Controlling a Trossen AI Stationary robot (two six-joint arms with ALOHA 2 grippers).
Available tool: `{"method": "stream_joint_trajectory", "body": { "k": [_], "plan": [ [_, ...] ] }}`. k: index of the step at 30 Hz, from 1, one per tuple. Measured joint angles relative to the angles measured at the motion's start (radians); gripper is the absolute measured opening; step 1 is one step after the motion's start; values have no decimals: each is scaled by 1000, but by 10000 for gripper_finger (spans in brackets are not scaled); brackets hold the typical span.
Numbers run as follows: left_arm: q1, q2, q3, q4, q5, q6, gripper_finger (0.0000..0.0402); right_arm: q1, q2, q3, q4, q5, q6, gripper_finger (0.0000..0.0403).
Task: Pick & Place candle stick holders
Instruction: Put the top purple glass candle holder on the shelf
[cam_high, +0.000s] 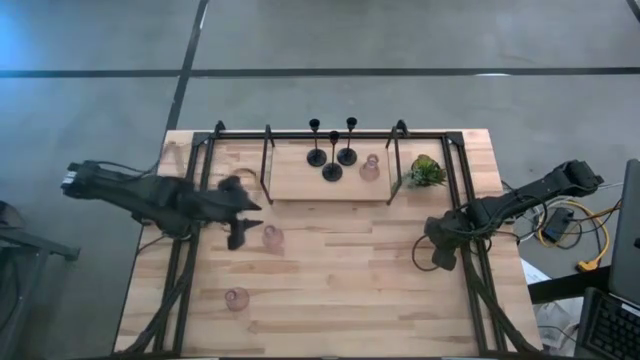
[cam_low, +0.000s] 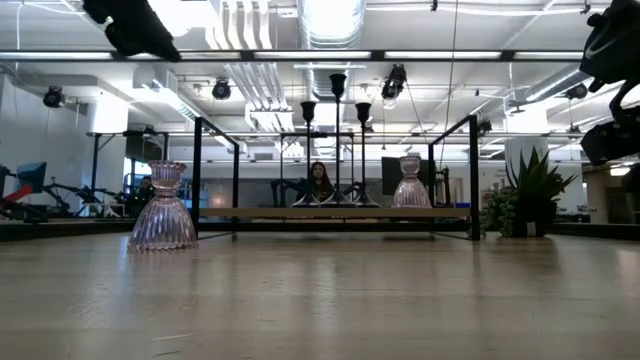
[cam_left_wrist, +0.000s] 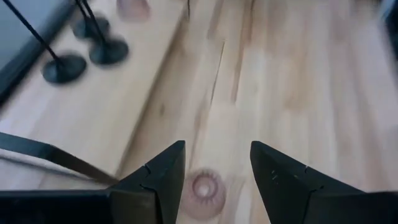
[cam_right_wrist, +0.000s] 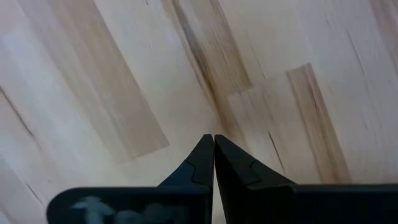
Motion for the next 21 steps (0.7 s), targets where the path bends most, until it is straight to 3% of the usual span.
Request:
{"method": "stream_joint_trajectory", "body": {
  "k": [6,11,21],
  "plan": [
    [-4,203,105,-109,85,1,186,0,0,0,0,-1,0,8],
    [-8,338,168,-228,74,-7,186,0,0,0,1,-1,0,8],
    [-14,441,207,-290,63,-39,186,0,1,0,2,-1,0,8]
  ]
}}
